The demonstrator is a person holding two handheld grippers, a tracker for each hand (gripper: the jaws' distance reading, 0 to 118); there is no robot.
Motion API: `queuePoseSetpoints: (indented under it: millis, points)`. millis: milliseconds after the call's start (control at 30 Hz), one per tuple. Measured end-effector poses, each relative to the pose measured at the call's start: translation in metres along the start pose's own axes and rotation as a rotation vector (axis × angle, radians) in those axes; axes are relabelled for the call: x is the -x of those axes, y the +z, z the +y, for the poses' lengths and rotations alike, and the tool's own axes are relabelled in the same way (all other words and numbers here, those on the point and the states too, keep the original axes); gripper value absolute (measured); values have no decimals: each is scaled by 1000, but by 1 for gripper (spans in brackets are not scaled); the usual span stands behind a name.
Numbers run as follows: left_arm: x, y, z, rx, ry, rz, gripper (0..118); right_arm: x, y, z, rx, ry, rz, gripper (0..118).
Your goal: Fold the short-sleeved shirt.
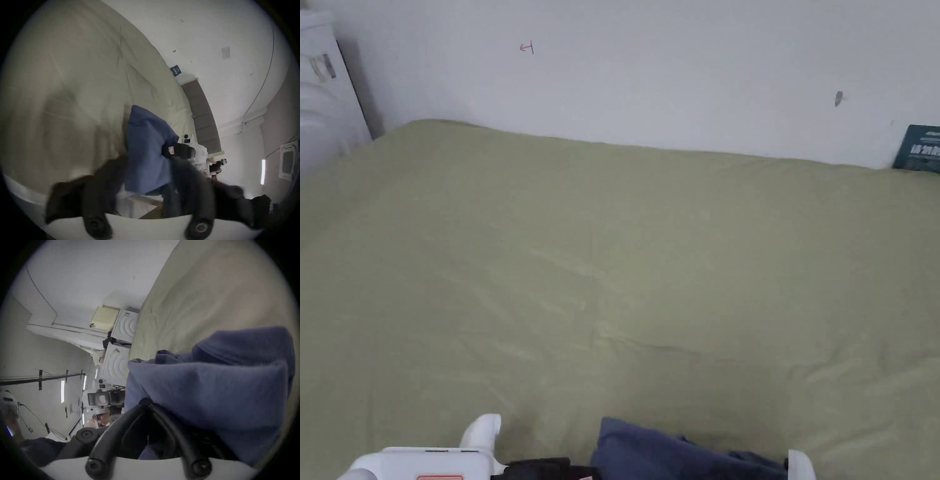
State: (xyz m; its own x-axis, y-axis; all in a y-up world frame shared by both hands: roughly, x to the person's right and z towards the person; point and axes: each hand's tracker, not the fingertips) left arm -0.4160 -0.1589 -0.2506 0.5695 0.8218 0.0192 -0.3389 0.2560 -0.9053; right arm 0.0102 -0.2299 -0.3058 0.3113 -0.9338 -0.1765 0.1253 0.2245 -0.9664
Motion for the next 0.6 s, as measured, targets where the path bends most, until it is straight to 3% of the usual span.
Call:
queuePoseSetpoints:
  millis: [133, 267, 300, 333, 367, 500, 600]
  points:
    - [14, -42, -1, 75, 83, -27, 100, 1, 5, -2, -11, 4, 12, 1]
    - [-3, -58, -9, 91, 57, -118, 95, -1, 13, -2, -28, 11, 12, 1]
    - [-6, -61, -14, 139, 41, -63, 72, -1, 15, -3, -36, 18, 5, 1]
    - [-12, -65, -18, 170, -11, 6, 38, -2, 18, -4, -42, 21, 2, 1]
    - [-15, -68, -22, 175, -90, 97, 17, -2, 23, -5, -58, 21, -13, 1]
    - [-15, -61, -20, 134, -16, 36, 17, 0, 37, -8, -85, 33, -61, 1]
    - [-20, -57, -18, 123, -72, 50, 17, -6, 46, -12, -114, 2, -78, 1]
